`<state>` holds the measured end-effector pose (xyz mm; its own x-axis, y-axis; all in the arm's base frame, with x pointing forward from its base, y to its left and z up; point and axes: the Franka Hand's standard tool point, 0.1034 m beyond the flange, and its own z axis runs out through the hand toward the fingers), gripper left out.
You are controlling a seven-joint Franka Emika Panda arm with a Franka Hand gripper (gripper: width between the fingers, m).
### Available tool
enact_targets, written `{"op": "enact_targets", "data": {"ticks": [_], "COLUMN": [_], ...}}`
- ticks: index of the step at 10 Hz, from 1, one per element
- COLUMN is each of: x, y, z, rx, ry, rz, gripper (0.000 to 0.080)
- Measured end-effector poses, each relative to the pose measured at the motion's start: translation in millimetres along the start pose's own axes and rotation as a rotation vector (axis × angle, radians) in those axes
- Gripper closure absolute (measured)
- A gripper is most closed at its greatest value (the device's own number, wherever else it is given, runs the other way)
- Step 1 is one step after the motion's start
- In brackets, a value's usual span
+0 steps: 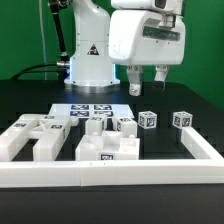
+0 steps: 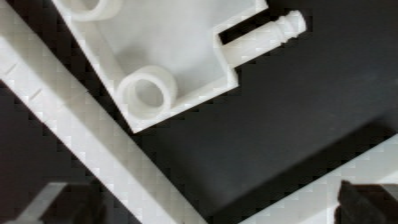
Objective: Assemble chair
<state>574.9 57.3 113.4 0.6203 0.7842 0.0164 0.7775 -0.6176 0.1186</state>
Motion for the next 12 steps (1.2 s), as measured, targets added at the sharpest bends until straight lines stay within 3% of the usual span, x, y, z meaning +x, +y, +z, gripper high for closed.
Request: {"op": "enact_targets", "data": {"ticks": [7, 9, 12], "x": [-0.6, -6.4, -4.4], "y": [-0.3, -1.9, -4.3], "z": [0.4, 4.1, 6.1], "rx": [-0.003, 0.042, 0.066], "ry": [-0.005, -0.005, -0.001], "rz": [0.03, 0.267, 0.496], "gripper": [0.015, 0.015, 0.015]}}
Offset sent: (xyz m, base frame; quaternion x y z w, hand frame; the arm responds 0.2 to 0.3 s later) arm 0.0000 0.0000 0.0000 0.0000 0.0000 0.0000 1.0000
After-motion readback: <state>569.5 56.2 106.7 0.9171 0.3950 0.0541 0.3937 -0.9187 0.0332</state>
